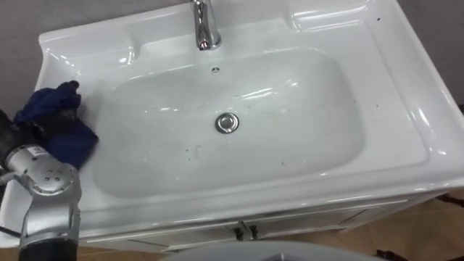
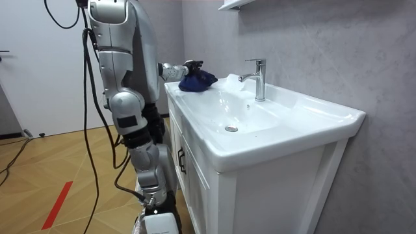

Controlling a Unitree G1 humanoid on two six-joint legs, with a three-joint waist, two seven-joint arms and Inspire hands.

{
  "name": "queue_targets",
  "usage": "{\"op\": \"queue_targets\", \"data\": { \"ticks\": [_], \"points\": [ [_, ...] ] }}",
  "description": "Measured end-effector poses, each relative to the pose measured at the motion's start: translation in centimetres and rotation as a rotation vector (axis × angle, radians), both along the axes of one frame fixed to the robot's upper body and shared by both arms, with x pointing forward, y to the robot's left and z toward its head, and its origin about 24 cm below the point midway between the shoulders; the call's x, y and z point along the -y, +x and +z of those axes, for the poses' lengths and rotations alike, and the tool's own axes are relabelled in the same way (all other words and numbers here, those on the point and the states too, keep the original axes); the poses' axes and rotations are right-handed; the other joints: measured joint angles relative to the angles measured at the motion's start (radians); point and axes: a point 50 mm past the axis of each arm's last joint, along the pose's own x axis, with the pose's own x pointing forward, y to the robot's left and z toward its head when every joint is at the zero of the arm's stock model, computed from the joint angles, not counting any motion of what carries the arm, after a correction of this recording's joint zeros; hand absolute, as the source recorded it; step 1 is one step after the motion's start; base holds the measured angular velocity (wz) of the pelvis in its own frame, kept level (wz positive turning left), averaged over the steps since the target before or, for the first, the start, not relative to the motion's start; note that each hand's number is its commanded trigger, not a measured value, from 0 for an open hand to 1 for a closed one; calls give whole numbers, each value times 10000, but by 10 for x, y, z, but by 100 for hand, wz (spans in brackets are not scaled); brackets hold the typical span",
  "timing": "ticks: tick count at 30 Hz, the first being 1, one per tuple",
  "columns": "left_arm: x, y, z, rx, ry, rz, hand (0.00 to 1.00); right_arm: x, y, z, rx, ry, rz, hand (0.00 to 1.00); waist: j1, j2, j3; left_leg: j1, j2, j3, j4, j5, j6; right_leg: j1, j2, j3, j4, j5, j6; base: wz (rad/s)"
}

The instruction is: Wipe basin

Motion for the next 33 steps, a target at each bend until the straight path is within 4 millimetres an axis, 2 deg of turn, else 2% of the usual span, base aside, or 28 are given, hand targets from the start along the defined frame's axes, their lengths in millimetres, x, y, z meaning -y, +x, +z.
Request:
{"op": "queue_targets", "data": {
  "ticks": [3,8,12,24,33],
  "points": [
    [1,1,1,52,-73,-106,0,0,0,0,2,3,-17,0,51,-47,10,-14,-3,1,1,-1,1,-24,-6,3,18,0,1,0],
    [3,6,13,569,43,-478,0,-2,0,-1,10,70,-6,0,75,-18,-6,-25,-1,-36,0,-1,2,49,-8,-69,22,0,1,5],
    [-2,10,23,967,177,-473,0,-8,-1,-3,139,195,43,0,43,9,-6,-11,0,-253,0,-1,2,72,-24,-194,2,0,0,10],
    [-4,15,58,2836,856,-395,0,-11,-3,-4,312,424,105,0,34,-46,39,11,-14,-248,3,-1,2,88,-70,-201,16,-3,6,0],
    [-10,18,72,3198,1859,-136,0,-10,-1,-3,432,472,148,0,57,-8,40,3,-24,-249,4,-1,2,76,-72,-180,10,-5,9,0]
  ]
}}
